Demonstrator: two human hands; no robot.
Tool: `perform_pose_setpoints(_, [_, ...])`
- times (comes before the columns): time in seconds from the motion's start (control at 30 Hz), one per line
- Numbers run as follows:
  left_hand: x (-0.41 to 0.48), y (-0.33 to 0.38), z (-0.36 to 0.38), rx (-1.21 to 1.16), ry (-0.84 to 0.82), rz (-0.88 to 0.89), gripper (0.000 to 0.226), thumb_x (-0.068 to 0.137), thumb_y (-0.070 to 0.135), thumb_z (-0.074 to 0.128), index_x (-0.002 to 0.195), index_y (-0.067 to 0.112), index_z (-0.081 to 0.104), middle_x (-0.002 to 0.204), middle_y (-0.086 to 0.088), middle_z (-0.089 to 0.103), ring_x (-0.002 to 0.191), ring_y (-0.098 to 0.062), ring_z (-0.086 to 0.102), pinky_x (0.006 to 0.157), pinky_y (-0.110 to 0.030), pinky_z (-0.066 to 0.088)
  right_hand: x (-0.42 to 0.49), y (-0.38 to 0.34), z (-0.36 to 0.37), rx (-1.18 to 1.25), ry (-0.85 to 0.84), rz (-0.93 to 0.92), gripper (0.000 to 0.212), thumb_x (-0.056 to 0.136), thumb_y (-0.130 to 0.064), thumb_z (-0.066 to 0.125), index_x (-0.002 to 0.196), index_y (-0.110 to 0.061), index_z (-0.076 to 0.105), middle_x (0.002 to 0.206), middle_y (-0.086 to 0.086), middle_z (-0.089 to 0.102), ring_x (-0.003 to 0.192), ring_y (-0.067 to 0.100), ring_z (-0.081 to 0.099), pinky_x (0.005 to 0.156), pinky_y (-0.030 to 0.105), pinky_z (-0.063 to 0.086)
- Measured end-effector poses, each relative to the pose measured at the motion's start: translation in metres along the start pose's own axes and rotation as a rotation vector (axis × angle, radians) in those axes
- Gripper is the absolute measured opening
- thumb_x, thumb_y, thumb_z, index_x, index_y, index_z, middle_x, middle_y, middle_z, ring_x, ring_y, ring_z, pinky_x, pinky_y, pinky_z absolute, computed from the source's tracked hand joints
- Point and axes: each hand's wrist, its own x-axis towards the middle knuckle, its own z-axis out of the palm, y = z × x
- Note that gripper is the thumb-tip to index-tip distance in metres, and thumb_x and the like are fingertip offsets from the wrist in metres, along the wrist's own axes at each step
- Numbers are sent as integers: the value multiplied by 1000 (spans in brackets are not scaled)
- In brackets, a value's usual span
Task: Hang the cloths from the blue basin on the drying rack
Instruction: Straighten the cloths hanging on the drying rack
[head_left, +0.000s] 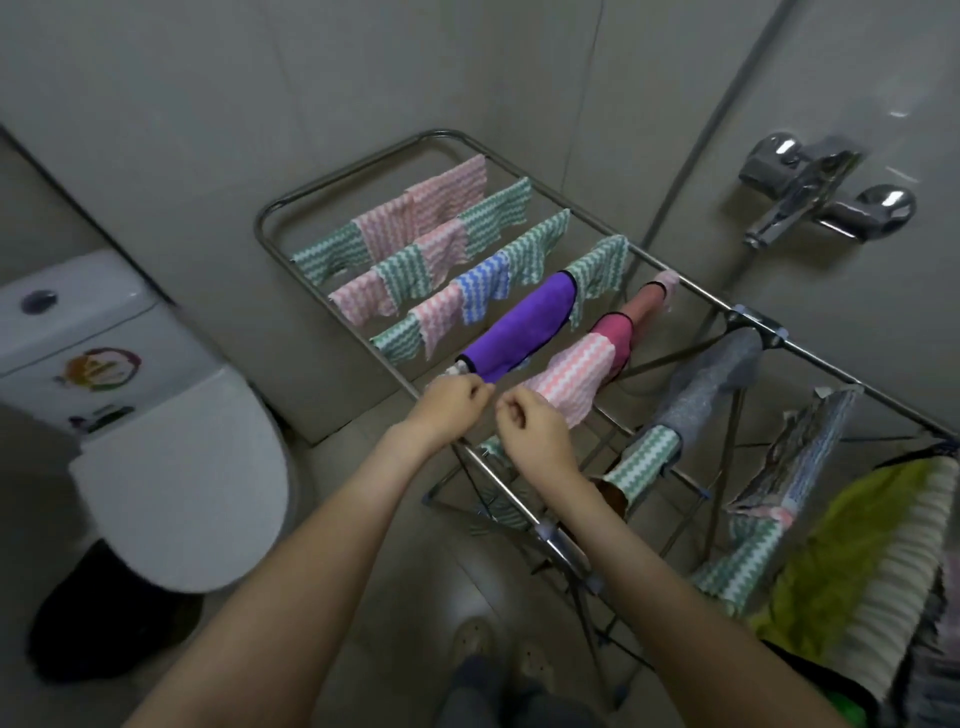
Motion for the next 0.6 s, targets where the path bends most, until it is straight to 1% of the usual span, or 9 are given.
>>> perform_pose_setpoints(0.07, [-20,-14,-5,-27,129,-63,35,99,25,44,93,1,68,102,-23,67,98,-33,61,79,-34,38,-7,-12,18,46,-4,-55,17,90,-9,54,77,3,55,67,7,45,68,22,44,67,37,35])
perform_pose_setpoints(0.17, [-57,-42,-12,-44,318,-160,39,100,23,42,85,-2,67,94,-25,66,92,-36,60,78,-36,34,-26,-32,50,118,-79,-174,15,89,-8,54,76,-1,56,66,-2,41,69,17,42,65,29,30])
perform_pose_setpoints(0.27, [-94,-74,-6,-68,403,-284,40,101,22,41,82,-5,64,91,-26,64,89,-36,59,77,-37,34,-51,-39,84,181,-185,-227,18,89,-5,53,71,-4,53,64,-6,36,69,16,40,63,26,25])
perform_pose_setpoints(0.33, [-108,-92,3,-83,405,-333,41,101,24,39,86,-3,66,94,-24,66,91,-36,60,80,-38,40,-61,-33,104,167,-270,-221,21,92,-7,51,71,-11,48,65,-9,35,69,15,39,60,24,23])
perform_pose_setpoints(0.37, [-120,-109,10,-98,401,-367,42,101,25,39,86,-1,67,95,-23,68,91,-35,61,81,-38,43,-71,-28,122,139,-340,-216,22,93,-10,50,72,-14,45,67,-9,36,68,14,38,57,24,23])
perform_pose_setpoints(0.43, [-125,-122,18,-114,351,-398,43,101,26,38,83,1,68,93,-19,70,89,-33,62,80,-36,44,-74,-12,135,79,-412,-171,25,96,-14,47,72,-17,42,69,-8,38,67,12,38,55,21,28])
perform_pose_setpoints(0.47, [-129,-140,30,-131,331,-427,43,102,26,38,81,3,67,92,-18,70,88,-32,63,78,-34,43,-79,2,156,51,-456,-160,27,96,-15,46,70,-18,40,70,-7,39,67,12,38,55,22,26])
perform_pose_setpoints(0.53, [-124,-163,49,-151,290,-450,40,102,25,38,78,6,65,92,-17,70,87,-31,64,76,-32,42,-76,26,179,16,-474,-107,25,96,-15,47,71,-15,45,74,-1,45,71,15,41,60,27,25])
perform_pose_setpoints(0.6, [-114,-193,76,-187,244,-466,40,102,24,38,83,3,66,94,-19,69,89,-32,63,77,-33,45,-71,54,212,-12,-473,-81,19,95,-15,49,81,-4,55,82,9,53,76,21,44,64,30,27])
